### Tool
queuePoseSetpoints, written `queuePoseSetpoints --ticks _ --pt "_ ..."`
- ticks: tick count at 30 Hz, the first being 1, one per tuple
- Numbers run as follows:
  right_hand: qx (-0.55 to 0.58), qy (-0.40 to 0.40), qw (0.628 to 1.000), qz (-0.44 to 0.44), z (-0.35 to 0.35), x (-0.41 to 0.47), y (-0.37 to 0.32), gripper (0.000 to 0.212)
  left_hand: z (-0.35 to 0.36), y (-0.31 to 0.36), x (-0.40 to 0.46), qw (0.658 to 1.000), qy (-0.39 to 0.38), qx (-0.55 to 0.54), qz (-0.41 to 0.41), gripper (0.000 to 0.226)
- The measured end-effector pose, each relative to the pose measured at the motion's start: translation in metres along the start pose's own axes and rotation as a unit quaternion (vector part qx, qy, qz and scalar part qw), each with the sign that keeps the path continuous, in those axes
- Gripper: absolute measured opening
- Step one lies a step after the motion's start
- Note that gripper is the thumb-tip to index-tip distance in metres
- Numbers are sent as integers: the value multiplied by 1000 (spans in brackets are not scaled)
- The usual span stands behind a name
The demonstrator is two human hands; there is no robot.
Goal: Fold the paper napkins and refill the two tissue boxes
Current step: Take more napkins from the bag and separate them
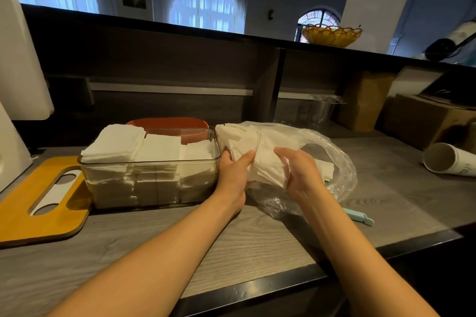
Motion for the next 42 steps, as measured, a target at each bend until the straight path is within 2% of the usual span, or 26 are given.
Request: queuePoseSetpoints --ticks 5,10,12,14,17,20,22,24,26,28,30,33,35,40,42 --pt "-52 45 985 -157 -13 -4 -18 27 0 0 -1 1000 0 -13 -3 48" --pt "24 40 988 -150 -28 -5 -37 17 0 -1 -2 1000 -7 -28 -10 45" --pt "65 -16 989 -130 -32 -1 -47 25 -1 -1 -2 999 -9 -33 -12 43" --pt "76 -122 981 -129 -30 3 -59 35 0 -1 -1 999 -12 -43 -18 43" --pt "-31 -254 952 -169 -21 3 -74 42 0 0 -2 998 -14 -48 -26 39" --pt "-152 -292 932 -152 -9 7 -66 45 0 -1 0 999 -13 -47 -23 35" --pt "-189 -279 933 -130 -6 12 -52 42 0 -2 0 998 -14 -51 -25 33" --pt "-213 -256 934 -130 -3 14 -43 29 0 -2 1 998 -16 -52 -24 32" --pt "-203 -243 937 -146 -4 12 -44 27 0 -2 2 998 -14 -52 -19 34" --pt "-112 -231 950 -177 -11 8 -56 35 1 -3 3 998 -12 -53 -18 37" --pt "29 -215 958 -187 -23 3 -67 35 1 -3 3 998 -11 -53 -18 38" --pt "151 -210 953 -156 -30 -2 -71 35 1 -2 1 998 -14 -56 -16 38" --pt "151 -185 963 -129 -23 -4 -66 39 1 -2 2 998 -11 -57 -14 38" --pt "90 -63 994 -26 14 -3 -34 40 0 -2 2 998 -14 -68 -13 25" --pt "69 -37 997 -23 26 1 -21 37 1 -2 1 996 -27 -81 -16 31"
Point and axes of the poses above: each hand's wrist, its own x-axis towards the middle knuckle, its own z-axis out of the palm, y = z × x, the point moved 6 cm from there along x, towards the middle knuckle, and after that the axes turned 6 degrees about x, right-handed, at the moved point
